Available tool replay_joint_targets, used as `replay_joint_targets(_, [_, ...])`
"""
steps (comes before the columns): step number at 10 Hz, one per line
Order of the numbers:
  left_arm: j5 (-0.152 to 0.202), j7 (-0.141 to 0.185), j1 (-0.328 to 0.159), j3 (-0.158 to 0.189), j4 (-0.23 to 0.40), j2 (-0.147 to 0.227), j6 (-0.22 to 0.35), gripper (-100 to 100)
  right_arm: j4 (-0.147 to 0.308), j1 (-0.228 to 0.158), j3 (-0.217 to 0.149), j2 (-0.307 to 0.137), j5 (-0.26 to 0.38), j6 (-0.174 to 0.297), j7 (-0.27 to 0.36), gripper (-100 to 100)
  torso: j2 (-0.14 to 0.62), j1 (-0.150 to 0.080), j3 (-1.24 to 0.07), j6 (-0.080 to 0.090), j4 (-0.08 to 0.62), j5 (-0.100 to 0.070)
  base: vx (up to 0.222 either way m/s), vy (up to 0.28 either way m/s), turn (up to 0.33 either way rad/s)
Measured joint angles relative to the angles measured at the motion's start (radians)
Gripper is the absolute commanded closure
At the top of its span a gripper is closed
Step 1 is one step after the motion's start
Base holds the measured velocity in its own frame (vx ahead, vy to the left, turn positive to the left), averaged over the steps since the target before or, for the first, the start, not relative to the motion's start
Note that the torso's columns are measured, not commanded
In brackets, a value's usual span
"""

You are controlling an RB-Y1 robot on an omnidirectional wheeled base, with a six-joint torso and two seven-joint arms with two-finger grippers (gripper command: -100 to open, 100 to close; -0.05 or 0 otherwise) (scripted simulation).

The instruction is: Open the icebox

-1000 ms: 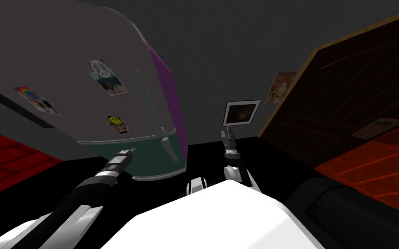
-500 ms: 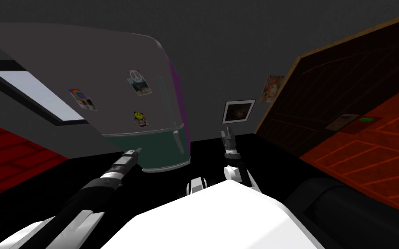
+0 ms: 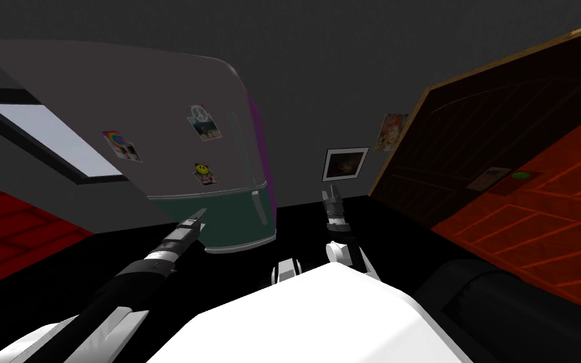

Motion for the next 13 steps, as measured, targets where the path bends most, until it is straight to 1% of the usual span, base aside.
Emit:
replay_joint_targets(1, [-0.004,-0.004,-0.008,0.003,0.008,0.004,0.009,-100,0.000,0.000,0.000,0.000,0.000,0.000,0.000,0,0.007,0.005,0.005,0.000,0.002,0.002,0.152,-0.188,-0.025])
replay_joint_targets(4, [-0.021,-0.019,-0.019,0.015,0.025,0.011,0.038,-100,0.000,0.000,0.000,0.000,0.000,0.000,0.000,0,0.010,0.010,0.007,0.000,0.003,0.003,0.174,-0.137,-0.016])
replay_joint_targets(7, [-0.035,-0.034,-0.018,0.039,0.040,0.023,0.061,-100,0.000,0.000,0.000,0.000,0.000,0.000,0.000,0,0.008,0.003,0.005,0.000,0.002,0.001,0.188,-0.174,-0.019])
replay_joint_targets(9, [-0.047,-0.044,-0.032,0.047,0.053,0.030,0.086,-100,0.000,0.000,0.000,0.000,0.000,0.000,0.000,0,0.010,0.005,0.007,0.000,0.003,0.002,0.177,-0.178,-0.016])
replay_joint_targets(12, [-0.062,-0.058,-0.039,0.066,0.074,0.041,0.112,-100,0.000,0.000,0.000,0.000,0.000,0.000,0.000,0,0.007,0.007,0.005,0.000,0.002,0.002,0.210,-0.169,-0.020])
replay_joint_targets(13, [-0.070,-0.065,-0.045,0.069,0.085,0.043,0.120,-100,0.000,0.000,0.000,0.000,0.000,0.000,0.000,0,0.008,0.006,0.005,0.000,0.003,0.002,0.097,-0.084,0.002])
